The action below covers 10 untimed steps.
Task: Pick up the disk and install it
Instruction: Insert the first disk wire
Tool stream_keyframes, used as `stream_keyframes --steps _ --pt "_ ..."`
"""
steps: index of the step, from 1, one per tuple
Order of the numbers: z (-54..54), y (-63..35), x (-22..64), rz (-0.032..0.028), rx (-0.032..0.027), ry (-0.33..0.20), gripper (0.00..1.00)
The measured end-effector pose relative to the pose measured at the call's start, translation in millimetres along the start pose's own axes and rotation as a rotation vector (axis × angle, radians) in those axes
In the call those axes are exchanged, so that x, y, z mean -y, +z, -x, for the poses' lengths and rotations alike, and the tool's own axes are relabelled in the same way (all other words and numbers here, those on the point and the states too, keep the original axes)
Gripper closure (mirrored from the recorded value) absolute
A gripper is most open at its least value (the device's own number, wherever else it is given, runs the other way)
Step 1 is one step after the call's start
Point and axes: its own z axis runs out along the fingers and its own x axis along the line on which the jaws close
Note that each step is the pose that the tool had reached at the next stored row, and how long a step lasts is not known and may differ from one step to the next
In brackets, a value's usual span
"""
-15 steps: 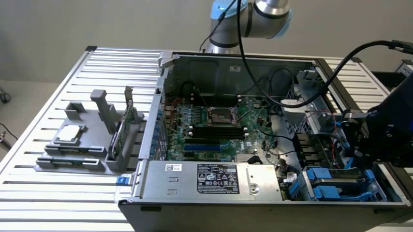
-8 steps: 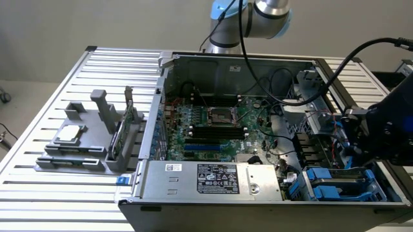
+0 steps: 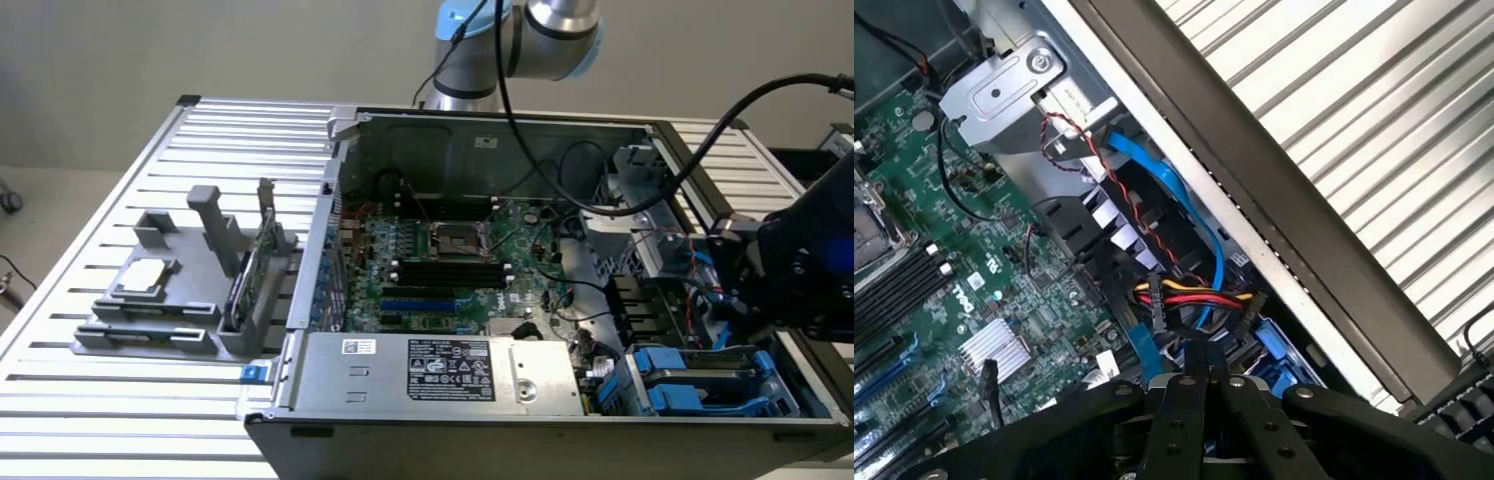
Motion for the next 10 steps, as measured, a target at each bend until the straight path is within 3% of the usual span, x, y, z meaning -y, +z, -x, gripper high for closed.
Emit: stream_keyframes --steps 10 --pt "0.5 0.8 0.7 0.0115 0.0073 0.096 0.89"
